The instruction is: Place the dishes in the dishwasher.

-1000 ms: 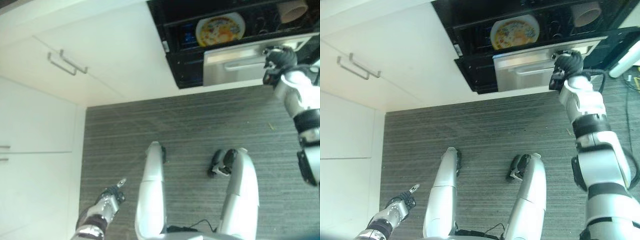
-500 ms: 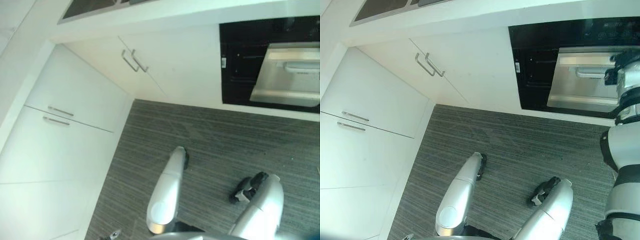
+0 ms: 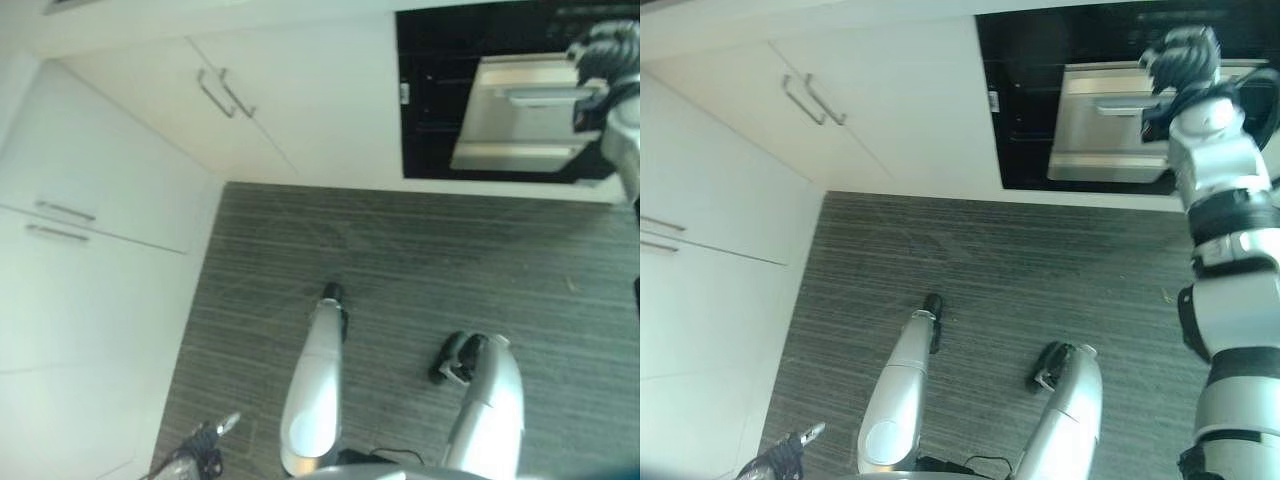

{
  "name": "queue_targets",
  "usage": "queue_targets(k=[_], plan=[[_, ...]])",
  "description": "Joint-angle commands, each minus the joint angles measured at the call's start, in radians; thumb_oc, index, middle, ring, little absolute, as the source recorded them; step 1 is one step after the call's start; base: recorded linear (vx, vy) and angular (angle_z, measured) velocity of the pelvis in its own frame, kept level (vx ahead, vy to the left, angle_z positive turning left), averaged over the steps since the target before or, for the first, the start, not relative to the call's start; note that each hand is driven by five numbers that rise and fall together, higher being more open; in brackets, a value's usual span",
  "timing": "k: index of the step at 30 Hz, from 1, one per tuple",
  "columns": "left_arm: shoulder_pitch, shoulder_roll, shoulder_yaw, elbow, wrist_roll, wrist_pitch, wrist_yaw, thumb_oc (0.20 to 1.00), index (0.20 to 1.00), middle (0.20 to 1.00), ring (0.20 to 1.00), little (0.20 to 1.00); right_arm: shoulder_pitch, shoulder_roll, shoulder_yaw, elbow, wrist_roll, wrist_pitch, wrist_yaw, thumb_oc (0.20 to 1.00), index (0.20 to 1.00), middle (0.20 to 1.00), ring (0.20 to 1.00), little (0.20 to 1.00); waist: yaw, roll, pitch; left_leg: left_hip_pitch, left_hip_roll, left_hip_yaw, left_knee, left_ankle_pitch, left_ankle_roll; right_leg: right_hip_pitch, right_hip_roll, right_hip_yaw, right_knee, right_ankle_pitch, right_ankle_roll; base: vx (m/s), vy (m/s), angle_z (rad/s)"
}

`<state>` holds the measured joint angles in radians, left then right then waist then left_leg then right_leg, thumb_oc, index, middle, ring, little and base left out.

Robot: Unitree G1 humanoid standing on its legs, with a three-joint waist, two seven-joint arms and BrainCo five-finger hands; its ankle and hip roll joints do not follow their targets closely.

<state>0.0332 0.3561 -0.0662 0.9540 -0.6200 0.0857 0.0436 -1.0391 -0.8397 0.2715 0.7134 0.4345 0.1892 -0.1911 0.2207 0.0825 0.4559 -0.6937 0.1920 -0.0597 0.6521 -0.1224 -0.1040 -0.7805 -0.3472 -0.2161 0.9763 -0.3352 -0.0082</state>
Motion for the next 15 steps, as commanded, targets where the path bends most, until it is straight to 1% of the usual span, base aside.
queue_targets(k=[1,2,3,4,5,6,7,8,9,10,11,12,14,15], plan=[[0.02,0.055,0.036,0.037,-0.084,0.012,0.054,1.0,1.0,1.0,1.0,1.0,0.025,0.001,-0.034,-0.067,-0.013,-0.049,-0.003,0.2,0.2,0.2,0.2,0.2,-0.022,-0.009,-0.042,-0.03,0.019,0.073,-0.029,0.086,0.031,0.04,-0.037,0.052,-0.125,0.125,0.054,-0.08,0.199,-0.68],[-0.003,0.061,0.035,0.025,-0.096,0.023,0.067,1.0,1.0,1.0,1.0,1.0,0.073,0.009,-0.052,-0.1,-0.031,-0.047,0.001,0.2,0.2,0.2,0.2,0.2,-0.032,-0.021,-0.047,-0.014,0.019,0.08,-0.044,0.08,0.033,0.063,-0.031,0.046,-0.164,0.137,0.064,-0.12,0.288,-0.46],[-0.069,0.074,0.033,-0.006,-0.12,0.022,0.114,1.0,1.0,1.0,1.0,1.0,0.221,0.033,-0.101,-0.167,-0.008,-0.06,0.012,0.2,0.2,0.2,0.2,0.2,-0.062,-0.067,-0.064,0.047,0.013,0.107,-0.087,0.058,0.035,0.147,-0.022,0.021,-0.301,0.186,0.098,-0.13,0.412,-0.55],[-0.118,0.08,0.03,-0.03,-0.118,0.014,0.137,1.0,1.0,1.0,1.0,1.0,0.331,0.08,-0.128,-0.193,0.004,-0.097,0.031,0.2,0.2,0.2,0.2,0.2,-0.081,-0.099,-0.076,0.105,0.013,0.132,-0.127,0.039,0.037,0.221,-0.026,0.004,-0.416,0.234,0.127,-0.09,0.567,-0.27],[-0.189,0.084,0.001,-0.067,-0.118,-0.003,0.176,1.0,1.0,1.0,1.0,1.0,0.493,0.142,-0.153,-0.187,-0.018,-0.15,0.037,0.2,0.2,0.2,0.2,0.2,-0.108,-0.142,-0.104,0.202,-0.006,0.158,-0.192,0.012,0.039,0.362,-0.025,-0.004,-0.603,0.32,0.159,0.0,0.455,-0.32],[-0.2,0.084,-0.004,-0.079,-0.114,-0.012,0.179,1.0,1.0,1.0,1.0,1.0,0.549,0.158,-0.157,-0.191,-0.065,-0.173,0.041,0.2,0.2,0.2,0.2,0.2,-0.117,-0.152,-0.114,0.241,-0.016,0.166,-0.225,0.01,0.039,0.421,-0.019,-0.01,-0.67,0.346,0.168,-0.01,0.425,-0.28],[-0.213,0.086,-0.015,-0.109,-0.1,-0.006,0.168,1.0,1.0,1.0,1.0,1.0,0.646,0.182,-0.154,-0.187,-0.063,-0.205,0.056,0.2,0.2,0.2,0.2,0.2,-0.125,-0.167,-0.134,0.298,-0.038,0.187,-0.293,0.037,0.049,0.505,-0.019,-0.038,-0.76,0.399,0.169,0.04,0.307,-0.04],[-0.208,0.083,-0.015,-0.119,-0.064,-0.015,0.143,1.0,1.0,1.0,1.0,1.0,0.726,0.216,-0.178,-0.164,-0.032,-0.238,0.103,0.282,0.282,0.282,0.282,0.282,-0.124,-0.169,-0.156,0.36,-0.053,0.195,-0.342,0.038,0.053,0.58,-0.021,-0.051,-0.79,0.406,0.171,0.15,0.358,0.07],[-0.185,0.078,-0.005,-0.125,-0.02,-0.02,0.104,1.0,1.0,1.0,1.0,1.0,0.798,0.265,-0.196,-0.121,-0.02,-0.277,0.157,0.511,0.511,0.511,0.511,0.511,-0.116,-0.17,-0.181,0.44,-0.071,0.203,-0.396,0.034,0.066,0.627,-0.037,-0.076,-0.76,0.441,0.182,0.39,0.195,0.15],[-0.117,0.064,0.005,-0.083,0.028,-0.082,0.025,1.0,1.0,1.0,1.0,1.0,0.884,0.338,-0.197,-0.043,-0.002,-0.335,0.203,1.0,1.0,1.0,1.0,1.0,-0.116,-0.169,-0.214,0.512,-0.085,0.18,-0.453,0.03,0.079,0.672,0.001,-0.034,-0.768,0.435,0.179,0.47,0.035,0.14],[-0.049,0.053,0.009,-0.007,0.068,-0.183,-0.088,1.0,1.0,1.0,1.0,1.0,0.927,0.377,-0.215,0.078,0.002,-0.399,0.245,1.0,1.0,1.0,1.0,1.0,-0.124,-0.166,-0.227,0.55,-0.102,0.137,-0.482,0.023,0.092,0.69,0.056,0.021,-0.812,0.411,0.174,0.47,-0.175,0.27],[-0.014,0.047,0.016,0.031,0.127,-0.253,-0.145,1.0,1.0,1.0,1.0,1.0,0.963,0.415,-0.23,0.154,0.036,-0.422,0.292,1.0,1.0,1.0,1.0,1.0,-0.135,-0.169,-0.235,0.578,-0.119,0.106,-0.507,0.023,0.102,0.691,0.094,0.063,-0.855,0.404,0.172,0.32,-0.188,0.95],[0.007,0.041,0.015,0.069,0.153,-0.289,-0.208,1.0,1.0,1.0,1.0,1.0,0.988,0.452,-0.242,0.244,0.046,-0.446,0.332,1.0,1.0,1.0,1.0,1.0,-0.146,-0.171,-0.247,0.62,-0.134,0.083,-0.543,0.022,0.106,0.696,0.124,0.088,-0.9,0.416,0.175,0.23,-0.147,1.88],[0.013,0.037,0.02,0.08,0.143,-0.284,-0.256,1.0,1.0,1.0,1.0,1.0,0.992,0.462,-0.247,0.278,0.043,-0.443,0.338,1.0,1.0,1.0,1.0,1.0,-0.149,-0.171,-0.253,0.642,-0.139,0.083,-0.562,0.022,0.106,0.704,0.134,0.087,-0.919,0.421,0.178,0.26,-0.188,1.87]])
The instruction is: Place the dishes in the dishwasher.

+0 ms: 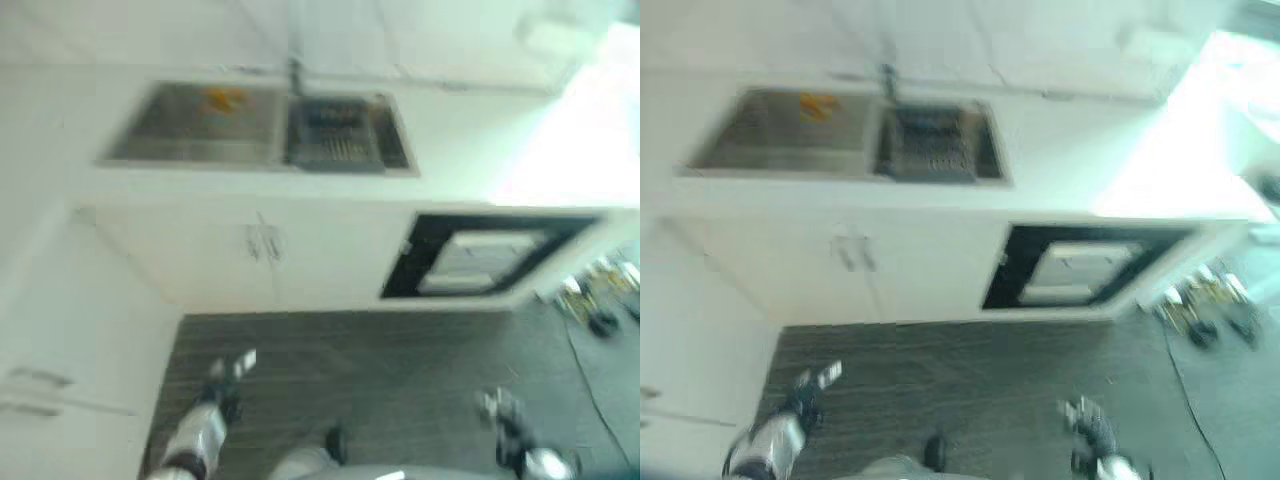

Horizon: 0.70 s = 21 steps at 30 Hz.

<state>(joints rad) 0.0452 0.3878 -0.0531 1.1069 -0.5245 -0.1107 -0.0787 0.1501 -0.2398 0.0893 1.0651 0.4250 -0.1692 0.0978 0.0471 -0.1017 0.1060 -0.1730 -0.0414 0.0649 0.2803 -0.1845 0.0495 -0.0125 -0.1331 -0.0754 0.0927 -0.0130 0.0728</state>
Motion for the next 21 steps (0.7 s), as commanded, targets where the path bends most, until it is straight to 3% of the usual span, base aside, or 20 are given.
queue_targets(k=[1,2,3,5,7,10,13,17,21], plan=[[0.014,-0.008,0.024,-0.042,-0.006,-0.016,-0.204,1.0,1.0,1.0,1.0,1.0,-0.193,-0.127,-0.073,-0.022,0.035,-0.06,0.059,1.0,1.0,1.0,1.0,1.0,0.018,0.017,0.083,0.157,0.089,-0.038,-0.217,0.085,-0.046,-0.05,-0.062,-0.046,-0.059,0.102,0.097,0.21,-0.165,1.42],[0.016,-0.011,0.028,-0.037,-0.01,-0.005,-0.21,1.0,1.0,1.0,1.0,1.0,-0.192,-0.124,-0.074,-0.017,0.038,-0.055,0.068,1.0,1.0,1.0,1.0,1.0,0.017,0.018,0.081,0.162,0.089,-0.039,-0.219,0.084,-0.045,-0.047,-0.059,-0.042,-0.059,0.1,0.096,0.25,-0.243,0.74],[0.025,-0.025,0.053,0.002,-0.08,0.055,-0.263,1.0,1.0,1.0,1.0,1.0,-0.184,-0.109,-0.077,0.019,0.055,-0.038,0.108,1.0,1.0,1.0,1.0,1.0,0.011,0.022,0.066,0.186,0.085,-0.048,-0.235,0.082,-0.042,-0.026,-0.045,-0.021,-0.066,0.085,0.084,0.18,-0.218,0.44],[0.033,-0.05,0.093,0.041,-0.144,0.038,-0.298,1.0,1.0,1.0,1.0,1.0,-0.169,-0.085,-0.084,0.065,0.06,-0.033,0.135,1.0,1.0,1.0,1.0,1.0,0.012,0.025,0.044,0.215,0.09,-0.041,-0.26,0.089,-0.055,0.015,-0.029,-0.042,-0.099,0.072,0.066,0.19,-0.259,0.26],[0.038,-0.07,0.117,0.07,-0.163,0.071,-0.314,1.0,1.0,1.0,1.0,1.0,-0.159,-0.063,-0.093,0.091,0.059,-0.009,0.151,1.0,1.0,1.0,1.0,1.0,0.006,0.03,0.028,0.237,0.101,-0.031,-0.277,0.098,-0.071,0.042,-0.017,-0.048,-0.119,0.061,0.048,0.18,-0.267,0.34],[0.032,-0.097,0.132,0.105,-0.149,0.113,-0.381,1.0,1.0,1.0,1.0,1.0,-0.153,-0.051,-0.088,0.132,-0.007,0.014,0.154,1.0,1.0,1.0,1.0,1.0,0.006,0.035,0.025,0.202,0.111,0.0,-0.175,0.09,-0.11,0.087,-0.008,-0.086,-0.158,0.052,0.017,0.12,-0.244,0.08],[-0.005,-0.105,0.087,0.112,-0.105,0.137,-0.414,1.0,1.0,1.0,1.0,1.0,-0.151,-0.063,-0.095,0.147,0.014,0.047,0.115,1.0,1.0,1.0,1.0,1.0,-0.021,0.041,0.032,0.163,0.139,0.114,-0.09,0.088,-0.122,0.106,-0.018,-0.141,-0.164,0.047,0.01,-0.02,-0.062,0.23],[-0.047,-0.127,0.021,0.14,-0.048,0.141,-0.409,1.0,1.0,1.0,1.0,1.0,-0.158,-0.078,-0.127,0.205,0.075,0.103,0.104,1.0,1.0,1.0,1.0,1.0,-0.069,0.078,-0.006,0.271,0.146,0.126,-0.273,0.126,-0.106,0.116,0.001,-0.128,-0.144,0.025,0.014,0.05,0.1,0.6],[-0.061,-0.123,0.029,0.162,-0.058,0.143,-0.365,1.0,1.0,1.0,1.0,1.0,-0.15,-0.055,-0.109,0.229,0.026,0.113,0.124,1.0,1.0,1.0,1.0,1.0,-0.092,0.087,-0.038,0.336,0.141,0.137,-0.344,0.136,-0.101,0.135,0.016,-0.104,-0.144,0.016,0.014,0.08,0.062,-0.03]])
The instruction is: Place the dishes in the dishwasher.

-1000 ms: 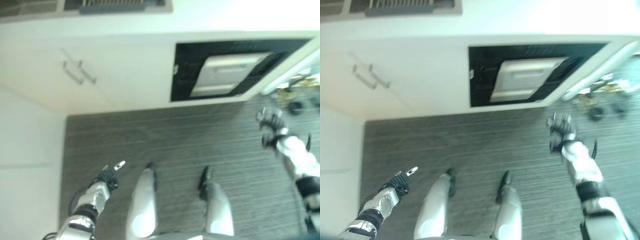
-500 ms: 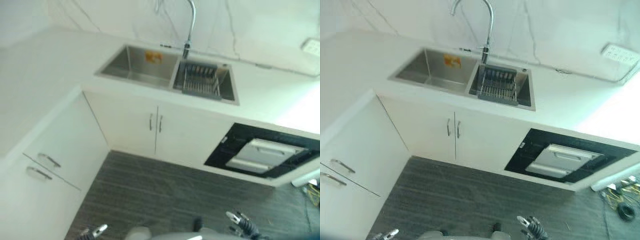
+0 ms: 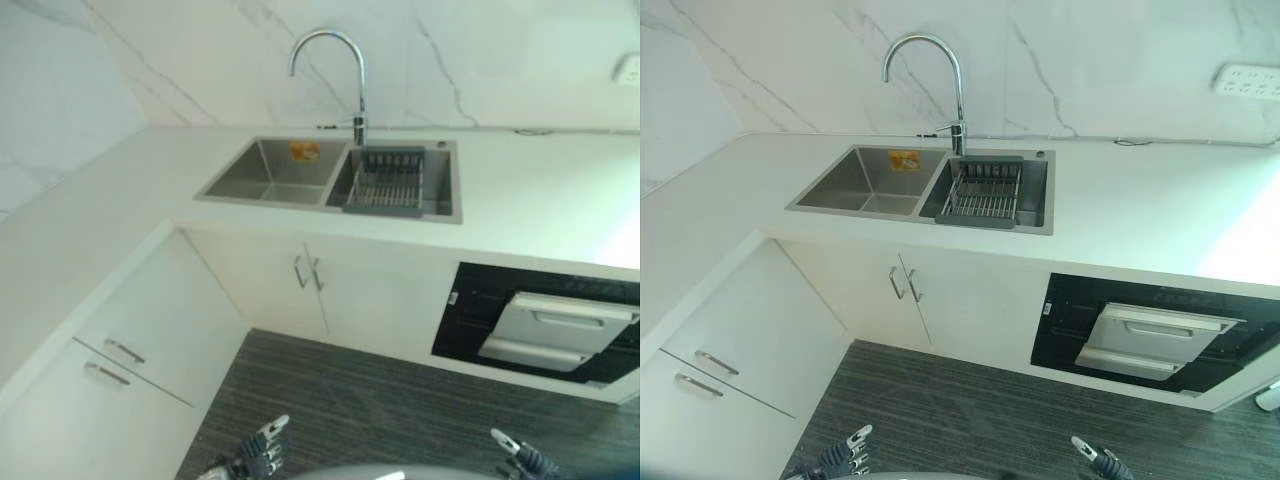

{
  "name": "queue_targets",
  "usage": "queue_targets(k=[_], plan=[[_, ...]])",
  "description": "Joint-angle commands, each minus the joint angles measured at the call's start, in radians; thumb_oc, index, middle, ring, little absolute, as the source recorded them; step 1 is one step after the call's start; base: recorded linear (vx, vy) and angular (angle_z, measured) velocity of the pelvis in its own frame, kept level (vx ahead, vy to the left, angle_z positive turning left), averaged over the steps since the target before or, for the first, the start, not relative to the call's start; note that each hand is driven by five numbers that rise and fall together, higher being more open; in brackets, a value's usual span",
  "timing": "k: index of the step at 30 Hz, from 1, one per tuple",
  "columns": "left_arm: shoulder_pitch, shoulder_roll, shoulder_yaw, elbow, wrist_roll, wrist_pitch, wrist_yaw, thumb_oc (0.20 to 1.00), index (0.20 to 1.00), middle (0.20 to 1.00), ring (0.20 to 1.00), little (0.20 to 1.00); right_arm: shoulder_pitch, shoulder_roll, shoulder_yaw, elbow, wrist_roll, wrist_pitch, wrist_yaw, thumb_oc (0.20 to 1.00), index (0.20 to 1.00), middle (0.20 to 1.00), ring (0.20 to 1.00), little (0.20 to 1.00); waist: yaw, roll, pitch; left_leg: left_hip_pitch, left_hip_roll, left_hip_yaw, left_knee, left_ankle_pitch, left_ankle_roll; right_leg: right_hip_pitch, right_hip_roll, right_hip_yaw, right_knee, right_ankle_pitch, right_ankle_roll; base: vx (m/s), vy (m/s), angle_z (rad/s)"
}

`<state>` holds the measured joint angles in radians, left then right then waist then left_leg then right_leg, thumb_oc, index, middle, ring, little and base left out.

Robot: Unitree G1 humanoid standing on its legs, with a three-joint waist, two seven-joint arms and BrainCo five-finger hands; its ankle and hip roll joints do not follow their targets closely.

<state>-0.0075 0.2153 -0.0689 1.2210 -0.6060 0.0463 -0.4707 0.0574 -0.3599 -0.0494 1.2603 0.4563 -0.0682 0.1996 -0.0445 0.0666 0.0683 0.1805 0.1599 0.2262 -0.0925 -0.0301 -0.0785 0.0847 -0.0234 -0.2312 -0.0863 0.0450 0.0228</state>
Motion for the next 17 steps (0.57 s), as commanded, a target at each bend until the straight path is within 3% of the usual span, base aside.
queue_targets(k=[1,9,17], plan=[[-0.009,0.049,0.051,0.052,0.023,-0.014,0.036,1.0,1.0,1.0,1.0,1.0,-0.058,0.069,0.035,0.032,-0.018,0.017,0.025,1.0,1.0,1.0,1.0,1.0,-0.002,-0.081,-0.004,-0.013,-0.062,-0.025,0.025,-0.019,0.028,0.042,-0.092,0.055,0.033,-0.042,0.064,0.06,0.044,-0.01],[-0.022,0.027,0.064,0.093,0.007,-0.013,0.086,1.0,1.0,1.0,1.0,1.0,-0.079,0.092,0.072,0.047,-0.045,0.074,-0.013,1.0,1.0,1.0,1.0,1.0,-0.002,-0.085,-0.032,0.018,-0.057,-0.012,0.006,-0.023,0.034,0.069,-0.09,0.056,0.019,-0.042,0.067,0.03,0.02,-0.07],[-0.024,0.028,0.055,0.099,0.028,-0.016,0.084,1.0,1.0,1.0,1.0,1.0,-0.087,0.093,0.085,0.068,-0.062,0.08,-0.018,1.0,1.0,1.0,1.0,1.0,0.011,-0.089,-0.045,0.022,-0.062,-0.017,0.005,-0.029,0.039,0.077,-0.095,0.054,0.014,-0.039,0.072,0.0,0.001,0.0]])
